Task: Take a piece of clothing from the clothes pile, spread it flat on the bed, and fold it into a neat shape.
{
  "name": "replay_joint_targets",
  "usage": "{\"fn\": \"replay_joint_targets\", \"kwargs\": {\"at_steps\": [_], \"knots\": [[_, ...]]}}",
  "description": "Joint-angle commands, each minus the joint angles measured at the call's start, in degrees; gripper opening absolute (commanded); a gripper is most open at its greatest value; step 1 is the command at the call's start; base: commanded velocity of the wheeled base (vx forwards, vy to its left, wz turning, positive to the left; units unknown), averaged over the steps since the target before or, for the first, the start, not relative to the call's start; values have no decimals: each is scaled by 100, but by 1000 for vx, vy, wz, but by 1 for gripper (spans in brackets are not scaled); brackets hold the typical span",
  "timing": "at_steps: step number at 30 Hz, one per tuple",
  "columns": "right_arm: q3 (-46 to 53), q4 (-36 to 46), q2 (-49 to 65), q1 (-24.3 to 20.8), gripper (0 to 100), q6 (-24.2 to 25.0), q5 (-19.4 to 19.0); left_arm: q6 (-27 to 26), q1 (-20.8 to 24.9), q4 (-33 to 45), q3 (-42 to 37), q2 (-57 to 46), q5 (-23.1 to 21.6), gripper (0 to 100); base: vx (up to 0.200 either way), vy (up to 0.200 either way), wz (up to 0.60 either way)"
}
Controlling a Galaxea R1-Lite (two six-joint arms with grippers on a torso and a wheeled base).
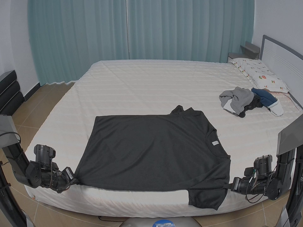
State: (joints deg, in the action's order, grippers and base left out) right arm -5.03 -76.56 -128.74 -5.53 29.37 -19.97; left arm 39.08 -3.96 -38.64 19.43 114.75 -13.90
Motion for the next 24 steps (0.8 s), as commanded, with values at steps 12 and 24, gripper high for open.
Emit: {"fn": "replay_joint_targets", "kwargs": {"at_steps": [12, 24], "knots": [[503, 677, 886, 281, 0, -441, 46, -771, -96, 41, -493, -506, 98, 0, 0, 0, 0], [503, 2400, 1853, 290, 0, -836, 327, -1834, -254, 59, -950, -638, 194, 0, 0, 0, 0]]}}
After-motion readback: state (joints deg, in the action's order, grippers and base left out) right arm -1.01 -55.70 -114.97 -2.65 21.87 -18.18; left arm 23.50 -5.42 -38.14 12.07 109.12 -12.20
